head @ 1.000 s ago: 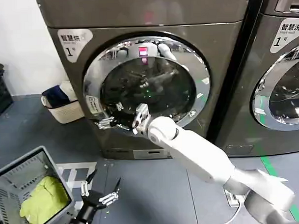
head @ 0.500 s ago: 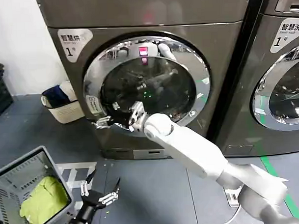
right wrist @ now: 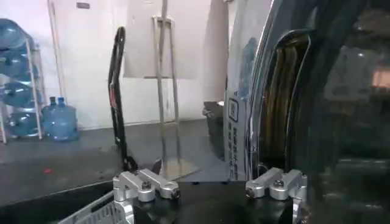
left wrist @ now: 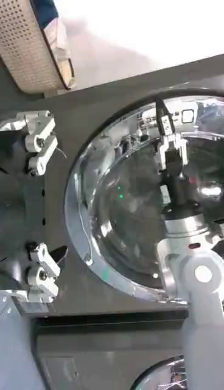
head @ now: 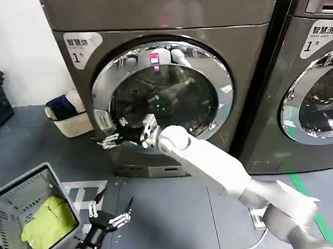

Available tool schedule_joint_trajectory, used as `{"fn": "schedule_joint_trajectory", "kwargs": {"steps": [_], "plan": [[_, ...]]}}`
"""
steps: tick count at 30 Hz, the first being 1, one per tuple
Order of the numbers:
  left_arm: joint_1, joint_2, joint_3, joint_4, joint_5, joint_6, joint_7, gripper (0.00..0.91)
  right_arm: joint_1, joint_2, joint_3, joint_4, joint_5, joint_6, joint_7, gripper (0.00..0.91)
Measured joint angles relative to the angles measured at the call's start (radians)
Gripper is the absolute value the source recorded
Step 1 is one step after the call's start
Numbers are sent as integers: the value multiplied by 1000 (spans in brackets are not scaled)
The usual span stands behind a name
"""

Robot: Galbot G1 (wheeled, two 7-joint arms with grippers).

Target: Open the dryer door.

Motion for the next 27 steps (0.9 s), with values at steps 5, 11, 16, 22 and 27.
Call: {"fn": "schedule_joint_trajectory", "kwargs": {"steps": [5,11,16,22,27], "plan": [[6,-3,-17,-4,-27,9,0,907,-15,-43,-8,67,22,-11,-21,907],[10,-8,-42,-15,-49,26,0,907,-36,-98,-22,155,35,-15,-25,907],[21,-14,-68,-30,-83,42,18,907,-49,-147,-32,222,53,-19,-24,907],[39,-6,-101,-35,-105,42,21,907,-68,-204,-40,299,68,-23,-23,907],[46,1,-135,-36,-139,43,21,907,-95,-256,-35,365,69,-23,-28,907]]}}
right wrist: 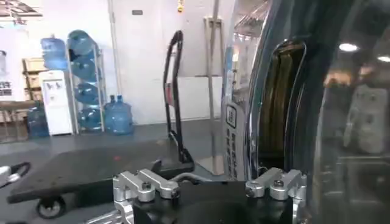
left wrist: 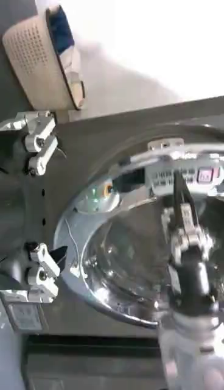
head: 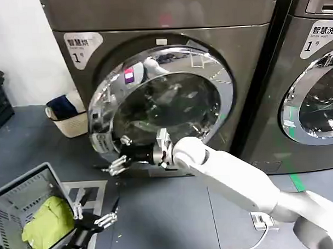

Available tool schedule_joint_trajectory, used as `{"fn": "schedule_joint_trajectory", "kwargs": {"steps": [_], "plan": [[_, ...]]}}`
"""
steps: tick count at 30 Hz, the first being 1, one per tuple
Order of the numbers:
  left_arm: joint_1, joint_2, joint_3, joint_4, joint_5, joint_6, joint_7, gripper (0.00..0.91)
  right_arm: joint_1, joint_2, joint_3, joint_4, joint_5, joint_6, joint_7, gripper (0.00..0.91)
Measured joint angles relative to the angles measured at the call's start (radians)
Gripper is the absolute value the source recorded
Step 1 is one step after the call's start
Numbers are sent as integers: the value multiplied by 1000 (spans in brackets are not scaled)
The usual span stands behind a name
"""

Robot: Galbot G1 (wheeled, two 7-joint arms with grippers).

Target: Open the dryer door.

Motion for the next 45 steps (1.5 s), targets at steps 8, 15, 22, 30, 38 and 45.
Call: {"fn": "schedule_joint_trajectory", "kwargs": {"steps": [8,15,22,30,38,45], "plan": [[-25,28,-59,-6,-69,20,-1,907,-43,-77,20,88,-6,1,-39,907],[-45,46,-79,-6,-85,28,2,907,-79,-143,48,142,-42,-3,-126,907],[-72,68,-111,5,-115,38,2,907,-123,-206,77,192,-83,16,-207,907],[-111,112,-132,7,-145,51,5,907,-188,-285,118,256,-121,54,-230,907],[-153,202,-88,4,-181,59,39,907,-355,-385,269,330,-124,82,-171,907],[-199,306,-3,-10,-208,82,69,907,-606,-433,557,379,-112,92,-124,907]]}}
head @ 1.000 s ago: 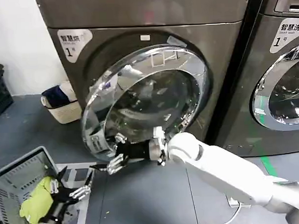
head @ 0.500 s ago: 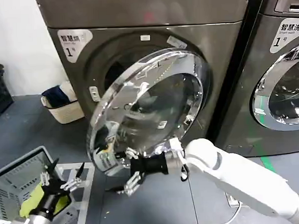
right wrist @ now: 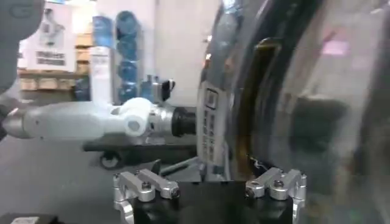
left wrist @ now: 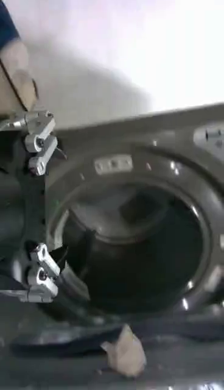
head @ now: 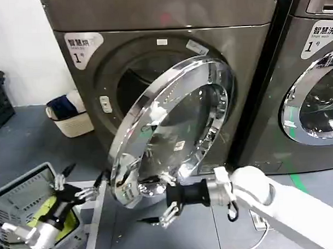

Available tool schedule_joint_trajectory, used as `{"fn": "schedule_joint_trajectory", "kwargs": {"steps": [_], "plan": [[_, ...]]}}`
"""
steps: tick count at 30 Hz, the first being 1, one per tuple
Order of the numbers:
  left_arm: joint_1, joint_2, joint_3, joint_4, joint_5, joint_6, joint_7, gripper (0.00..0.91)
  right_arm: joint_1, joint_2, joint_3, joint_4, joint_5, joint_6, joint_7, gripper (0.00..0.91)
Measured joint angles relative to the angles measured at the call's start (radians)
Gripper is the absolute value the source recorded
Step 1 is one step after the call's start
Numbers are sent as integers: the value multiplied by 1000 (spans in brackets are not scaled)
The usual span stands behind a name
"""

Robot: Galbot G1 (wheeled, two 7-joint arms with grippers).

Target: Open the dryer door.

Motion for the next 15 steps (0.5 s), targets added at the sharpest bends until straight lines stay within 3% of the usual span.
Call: {"fn": "schedule_joint_trajectory", "kwargs": {"steps": [8,15], "plan": [[-74,88,132,-10,-26,21,8,907,-320,30,375,31,-11,4,94,907],[-145,138,226,-16,-42,25,6,907,-626,97,726,53,-51,41,156,907]]}}
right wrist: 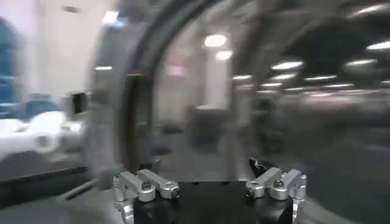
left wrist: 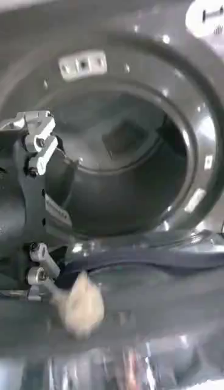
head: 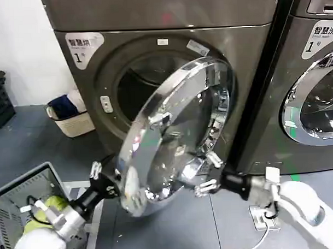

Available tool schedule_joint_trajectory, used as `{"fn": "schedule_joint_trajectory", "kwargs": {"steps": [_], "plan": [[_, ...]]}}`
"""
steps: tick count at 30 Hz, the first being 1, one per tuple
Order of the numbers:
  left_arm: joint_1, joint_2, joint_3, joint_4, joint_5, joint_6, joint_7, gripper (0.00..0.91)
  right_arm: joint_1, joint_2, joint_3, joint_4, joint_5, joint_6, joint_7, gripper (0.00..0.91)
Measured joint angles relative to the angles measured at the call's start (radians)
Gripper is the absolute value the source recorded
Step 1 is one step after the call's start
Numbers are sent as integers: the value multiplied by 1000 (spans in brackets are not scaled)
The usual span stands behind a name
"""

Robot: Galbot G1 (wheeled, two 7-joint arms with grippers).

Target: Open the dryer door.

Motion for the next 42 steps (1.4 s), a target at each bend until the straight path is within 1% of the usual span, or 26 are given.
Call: {"fn": "schedule_joint_trajectory", "kwargs": {"steps": [2,5,9,12,19,25,30,36,40,42], "plan": [[-19,7,22,0,-6,1,-1,907,-78,36,89,10,-11,9,39,907],[-51,14,53,1,-17,4,-2,907,-175,97,203,21,-49,35,106,907],[-95,28,95,11,-37,5,-3,907,-290,186,322,21,-116,88,191,907],[-129,44,129,21,-47,5,-3,907,-347,249,384,25,-155,98,237,907],[-219,60,215,50,-51,3,-3,907,-422,400,510,54,-220,94,353,907],[-291,47,303,80,-44,6,-7,907,-434,527,602,54,-278,90,421,907],[-362,24,392,113,-39,11,-14,907,-415,631,683,54,-300,45,487,907],[-462,-4,506,167,-36,17,-30,907,-395,729,767,39,-345,22,551,907],[-533,-30,580,207,-35,24,-35,907,-389,774,810,24,-382,16,578,907],[-565,-43,611,227,-33,28,-42,907,-386,792,830,17,-387,6,586,907]]}}
